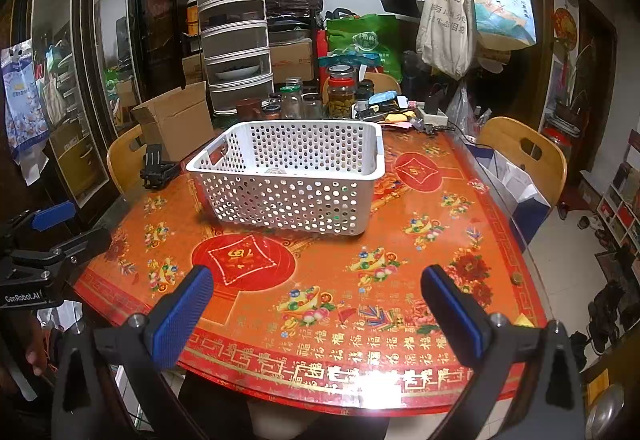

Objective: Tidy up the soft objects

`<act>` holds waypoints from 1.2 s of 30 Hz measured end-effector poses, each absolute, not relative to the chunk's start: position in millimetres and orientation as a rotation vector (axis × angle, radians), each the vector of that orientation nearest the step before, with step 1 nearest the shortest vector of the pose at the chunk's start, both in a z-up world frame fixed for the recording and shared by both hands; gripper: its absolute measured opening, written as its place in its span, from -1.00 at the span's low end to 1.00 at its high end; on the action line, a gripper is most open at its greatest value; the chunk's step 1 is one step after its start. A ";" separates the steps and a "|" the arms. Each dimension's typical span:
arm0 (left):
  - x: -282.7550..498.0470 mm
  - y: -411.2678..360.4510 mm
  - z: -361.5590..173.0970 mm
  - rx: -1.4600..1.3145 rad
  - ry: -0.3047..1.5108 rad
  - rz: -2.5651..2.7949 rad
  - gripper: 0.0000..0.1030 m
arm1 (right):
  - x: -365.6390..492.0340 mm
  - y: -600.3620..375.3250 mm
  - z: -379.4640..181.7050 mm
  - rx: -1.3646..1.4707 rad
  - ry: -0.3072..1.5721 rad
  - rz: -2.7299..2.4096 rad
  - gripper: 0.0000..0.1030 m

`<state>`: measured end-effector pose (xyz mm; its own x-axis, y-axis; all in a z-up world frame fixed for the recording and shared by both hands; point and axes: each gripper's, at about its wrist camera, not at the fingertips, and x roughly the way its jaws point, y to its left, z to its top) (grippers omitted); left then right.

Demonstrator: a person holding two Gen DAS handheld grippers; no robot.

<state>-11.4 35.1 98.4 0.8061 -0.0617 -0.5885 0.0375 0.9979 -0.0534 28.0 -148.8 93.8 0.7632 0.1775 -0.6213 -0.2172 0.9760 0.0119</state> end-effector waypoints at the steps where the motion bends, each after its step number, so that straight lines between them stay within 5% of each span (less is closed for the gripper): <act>1: -11.5 35.2 98.1 -0.040 0.631 -0.053 1.00 | 28.2 -149.0 94.1 -0.061 0.669 0.215 1.00; 36: -10.5 33.6 93.7 -0.035 0.619 -0.059 1.00 | 27.0 -150.0 93.8 -0.060 0.673 0.212 1.00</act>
